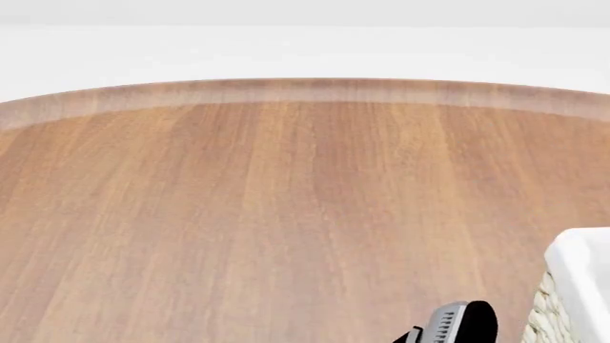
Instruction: Pick the milk and place it in the basket.
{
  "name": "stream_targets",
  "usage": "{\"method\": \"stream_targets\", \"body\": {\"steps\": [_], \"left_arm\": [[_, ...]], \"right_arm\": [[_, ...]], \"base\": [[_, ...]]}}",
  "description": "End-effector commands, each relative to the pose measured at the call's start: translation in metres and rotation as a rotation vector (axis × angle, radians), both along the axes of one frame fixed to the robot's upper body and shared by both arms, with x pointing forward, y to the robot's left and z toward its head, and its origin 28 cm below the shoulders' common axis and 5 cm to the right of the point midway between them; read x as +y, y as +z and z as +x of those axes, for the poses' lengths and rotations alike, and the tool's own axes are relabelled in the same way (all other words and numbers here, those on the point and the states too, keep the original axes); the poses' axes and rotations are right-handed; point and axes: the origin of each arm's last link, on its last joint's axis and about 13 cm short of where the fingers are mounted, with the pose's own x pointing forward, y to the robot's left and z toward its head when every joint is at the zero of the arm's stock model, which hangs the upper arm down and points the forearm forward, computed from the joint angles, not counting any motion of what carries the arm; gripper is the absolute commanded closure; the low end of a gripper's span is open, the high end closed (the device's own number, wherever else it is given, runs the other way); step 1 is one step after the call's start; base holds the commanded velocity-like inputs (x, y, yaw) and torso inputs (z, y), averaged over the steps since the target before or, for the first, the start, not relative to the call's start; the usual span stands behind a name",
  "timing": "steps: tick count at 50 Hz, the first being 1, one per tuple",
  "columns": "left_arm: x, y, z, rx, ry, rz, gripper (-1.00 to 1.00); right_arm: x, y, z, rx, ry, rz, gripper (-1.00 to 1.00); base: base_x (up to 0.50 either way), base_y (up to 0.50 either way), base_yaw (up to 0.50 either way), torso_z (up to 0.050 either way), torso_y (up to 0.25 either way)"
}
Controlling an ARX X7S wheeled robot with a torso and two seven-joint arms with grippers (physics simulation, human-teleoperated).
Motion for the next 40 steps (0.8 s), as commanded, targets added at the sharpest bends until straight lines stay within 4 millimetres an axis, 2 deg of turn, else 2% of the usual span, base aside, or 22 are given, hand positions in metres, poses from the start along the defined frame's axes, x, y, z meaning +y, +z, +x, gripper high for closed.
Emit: {"method": "stream_targets", "body": {"steps": [1, 18, 40], "left_arm": [[0.002, 0.0, 0.0, -0.007, 0.018, 0.008, -1.0], [0.002, 0.001, 0.0, -0.009, 0.019, 0.009, -1.0], [0.003, -0.001, 0.0, -0.008, 0.021, 0.005, -1.0]], "right_arm": [[0.002, 0.0, 0.001, -0.056, 0.027, -0.039, -1.0], [0.006, -0.015, 0.004, 0.001, 0.047, -0.039, -1.0], [0.029, -0.025, 0.04, 0.04, 0.077, -0.046, -1.0]], "base": [[0.0, 0.0, 0.0, 0.0, 0.0], [0.0, 0.0, 0.0, 0.0, 0.0], [0.0, 0.0, 0.0, 0.0, 0.0]]}}
